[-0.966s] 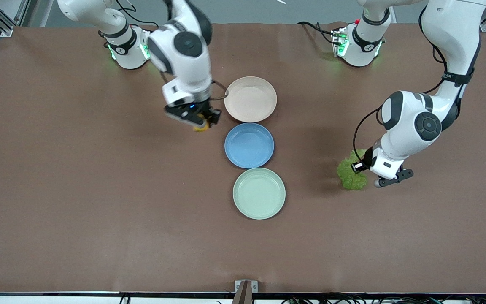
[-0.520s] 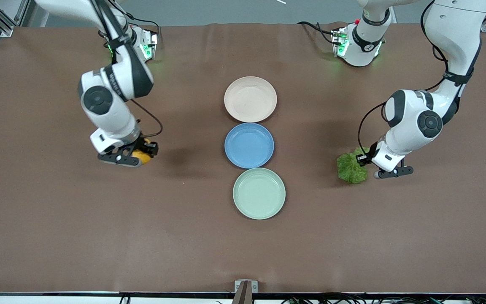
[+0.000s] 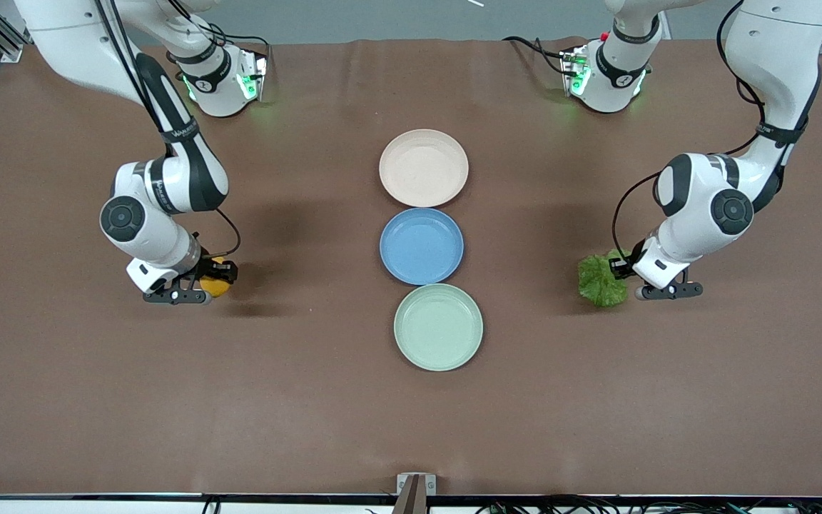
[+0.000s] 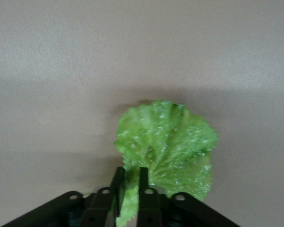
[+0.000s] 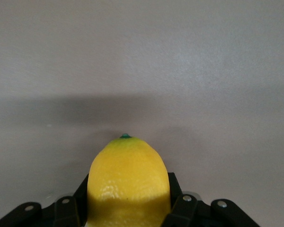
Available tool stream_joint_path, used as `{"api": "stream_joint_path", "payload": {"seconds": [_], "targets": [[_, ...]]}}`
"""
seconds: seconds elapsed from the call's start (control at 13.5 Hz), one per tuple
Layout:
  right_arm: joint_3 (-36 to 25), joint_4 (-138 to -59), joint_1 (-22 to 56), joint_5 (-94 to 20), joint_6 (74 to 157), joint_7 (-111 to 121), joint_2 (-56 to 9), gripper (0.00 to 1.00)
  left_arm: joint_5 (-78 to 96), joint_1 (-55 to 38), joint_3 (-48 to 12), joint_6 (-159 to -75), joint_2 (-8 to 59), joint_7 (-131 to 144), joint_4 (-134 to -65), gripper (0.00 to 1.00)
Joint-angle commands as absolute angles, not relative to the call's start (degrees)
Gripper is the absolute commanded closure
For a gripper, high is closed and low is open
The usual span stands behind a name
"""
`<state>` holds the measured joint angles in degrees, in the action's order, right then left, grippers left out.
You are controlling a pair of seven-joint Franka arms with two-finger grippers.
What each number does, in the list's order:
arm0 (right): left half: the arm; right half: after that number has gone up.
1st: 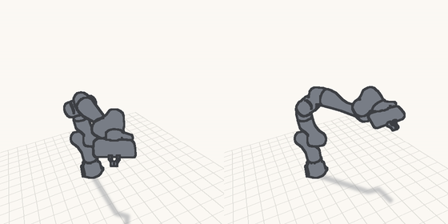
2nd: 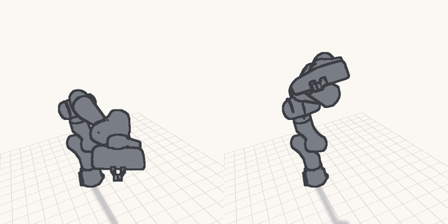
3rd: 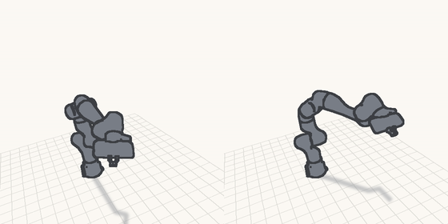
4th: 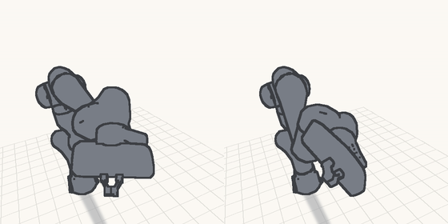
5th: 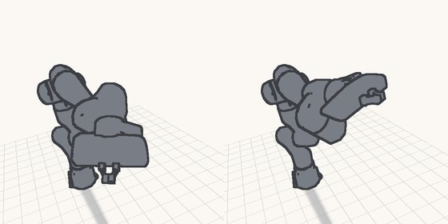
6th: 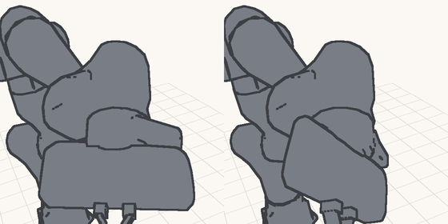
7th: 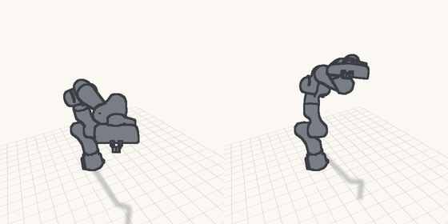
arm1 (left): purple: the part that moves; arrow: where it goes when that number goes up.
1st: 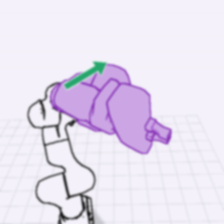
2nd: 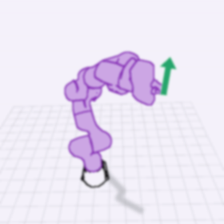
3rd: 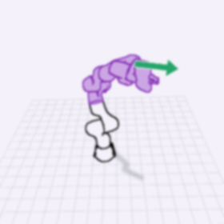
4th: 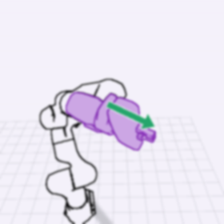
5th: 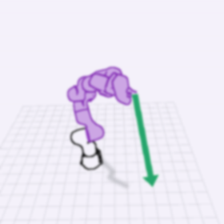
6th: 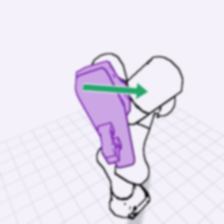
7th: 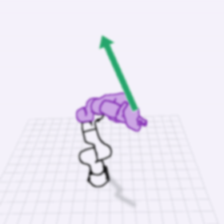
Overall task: Pick lemon and lettuce from plates
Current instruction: 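Carry the lemon off the cream plate with the right gripper and lower it, then open both grippers, releasing the lemon and lettuce onto the table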
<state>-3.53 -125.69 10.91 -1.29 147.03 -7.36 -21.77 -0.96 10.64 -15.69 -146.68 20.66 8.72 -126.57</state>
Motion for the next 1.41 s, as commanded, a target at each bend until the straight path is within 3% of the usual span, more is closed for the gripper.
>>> {"api": "stream_joint_path", "payload": {"seconds": [0.0, 0.3, 0.37, 0.45, 0.52, 0.82, 1.34], "targets": [[-2.29, -128.32, 9.49, -2.2, 150.64, -5.45, -22.49, 0.99, -1.93, 11.51, -16.35, -146.34, 19.08, 7.82, -124.2, 0.0], [-2.29, -128.23, 8.44, -2.2, 152.75, -3.53, -24.52, 0.97, -1.93, 10.99, -16.61, -133.46, 14.08, 8.09, -116.83, 0.0], [-2.2, -128.15, 7.92, -2.2, 152.67, -2.3, -24.52, 0.77, -1.93, 10.99, -16.61, -128.2, 11.97, 8.0, -115.5, 0.0], [-2.2, -127.88, 7.39, -2.2, 152.4, -1.42, -24.52, 0.07, -1.93, 10.99, -16.61, -124.4, 9.78, 7.91, -114.18, 0.0], [-2.11, -127.62, 6.86, -2.2, 152.05, -1.23, -24.43, 0.0, -1.93, 11.16, -16.61, -122.02, 7.67, 7.91, -113.21, 0.0], [-2.02, -124.2, 6.51, -2.37, 144.71, -1.23, -21.11, 0.0, -1.85, 11.42, -16.52, -114.11, 3.61, 7.65, -107.51, 0.0], [-2.46, -97.77, 3.7, -5.54, 107.62, -0.97, -18.54, 0.0, -0.97, 11.78, -16.0, -96.36, 3.6, 7.47, -89.67, 0.0]]}}
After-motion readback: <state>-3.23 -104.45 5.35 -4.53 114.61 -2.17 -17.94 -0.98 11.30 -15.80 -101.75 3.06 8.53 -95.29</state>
